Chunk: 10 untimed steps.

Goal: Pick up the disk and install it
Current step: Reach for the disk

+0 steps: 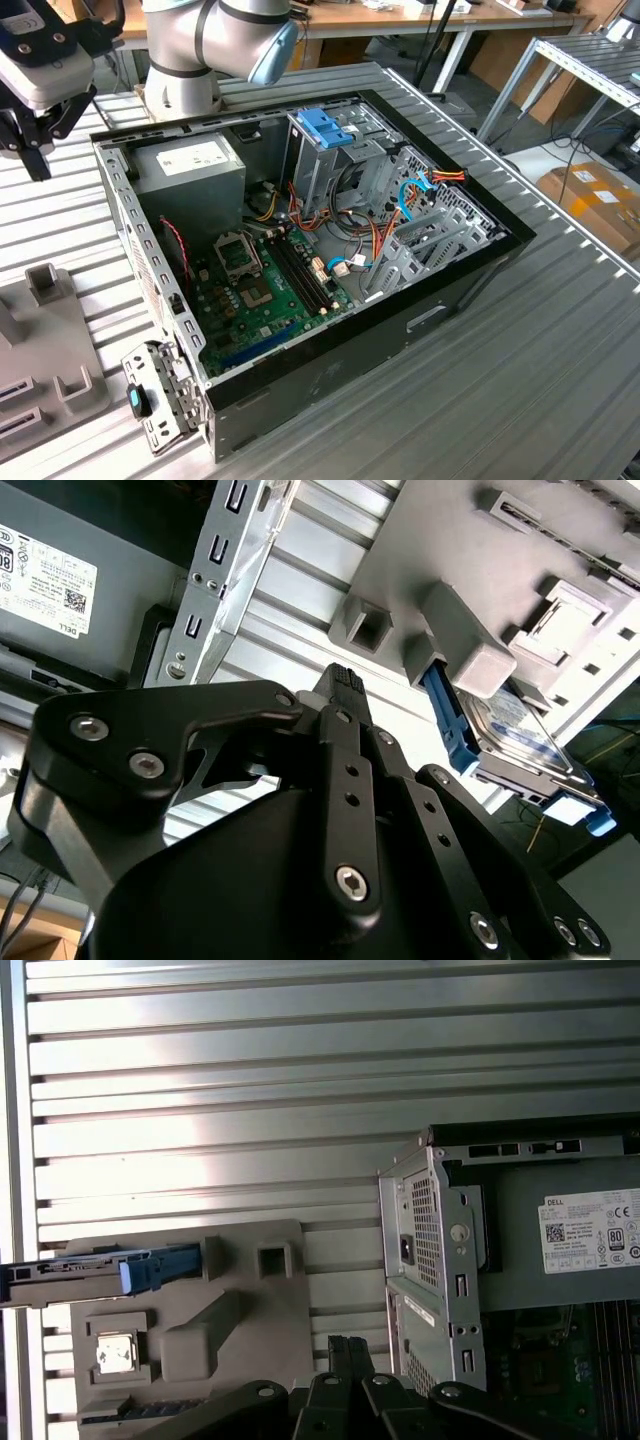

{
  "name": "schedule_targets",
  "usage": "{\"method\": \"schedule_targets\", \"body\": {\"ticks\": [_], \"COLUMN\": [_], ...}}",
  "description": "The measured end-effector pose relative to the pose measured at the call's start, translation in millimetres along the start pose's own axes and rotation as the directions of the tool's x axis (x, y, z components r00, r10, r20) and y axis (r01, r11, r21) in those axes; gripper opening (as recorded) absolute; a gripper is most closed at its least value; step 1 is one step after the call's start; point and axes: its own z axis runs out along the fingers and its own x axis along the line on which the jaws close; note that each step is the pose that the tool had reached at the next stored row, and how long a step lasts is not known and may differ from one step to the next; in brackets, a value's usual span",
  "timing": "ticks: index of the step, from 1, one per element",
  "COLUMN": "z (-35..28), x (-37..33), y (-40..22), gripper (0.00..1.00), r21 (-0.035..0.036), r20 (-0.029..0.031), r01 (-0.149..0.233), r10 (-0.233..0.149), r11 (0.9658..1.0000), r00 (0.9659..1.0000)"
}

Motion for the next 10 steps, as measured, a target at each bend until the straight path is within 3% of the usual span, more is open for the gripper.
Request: {"method": "schedule_targets", "body": {"ticks": [8,10], "z": [0.5,1.4], "x": [6.9,7.5], "y": [-0.1,2.9], "gripper": [0.11,0.11], "r21": [0.0000,0.0005], "r20": [0.0000,-0.0002], "r01": [0.000,0.000], "r10": [0.000,0.000], "r11": [1.0000,1.0000], "r00": [1.0000,1.0000]}}
